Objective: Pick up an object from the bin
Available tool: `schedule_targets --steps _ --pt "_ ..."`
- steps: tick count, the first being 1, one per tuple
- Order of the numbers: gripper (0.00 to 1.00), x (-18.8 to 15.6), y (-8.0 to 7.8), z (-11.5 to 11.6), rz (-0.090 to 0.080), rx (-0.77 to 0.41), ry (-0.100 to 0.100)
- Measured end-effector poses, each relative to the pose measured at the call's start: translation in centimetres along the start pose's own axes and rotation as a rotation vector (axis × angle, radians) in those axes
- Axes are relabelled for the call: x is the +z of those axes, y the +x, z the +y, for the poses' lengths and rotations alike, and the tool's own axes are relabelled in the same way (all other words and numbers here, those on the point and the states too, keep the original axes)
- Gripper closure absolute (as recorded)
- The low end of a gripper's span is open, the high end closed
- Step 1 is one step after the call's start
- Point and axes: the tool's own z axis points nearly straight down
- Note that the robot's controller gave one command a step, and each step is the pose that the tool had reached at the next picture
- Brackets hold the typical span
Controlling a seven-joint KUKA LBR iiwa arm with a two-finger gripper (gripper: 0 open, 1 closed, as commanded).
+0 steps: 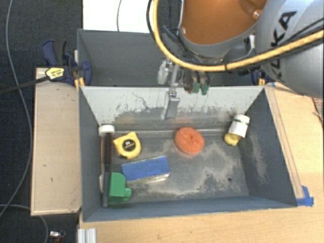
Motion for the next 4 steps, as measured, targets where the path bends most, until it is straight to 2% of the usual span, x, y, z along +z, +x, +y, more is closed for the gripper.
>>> schedule_targets --steps 1,2,3,4 --pt "0.00 -1.0 0.2 -5.0 -0.003 -0.162 -0.001" --pt "0.00 1.3 -0.4 -5.5 -0.007 0.009 -0.004" --pt "0.00 3.2 -0.8 -8.4 -0.010 -0.155 -0.001" --pt "0.00 7.0 -1.2 -11.2 -0.012 -0.173 -0.004"
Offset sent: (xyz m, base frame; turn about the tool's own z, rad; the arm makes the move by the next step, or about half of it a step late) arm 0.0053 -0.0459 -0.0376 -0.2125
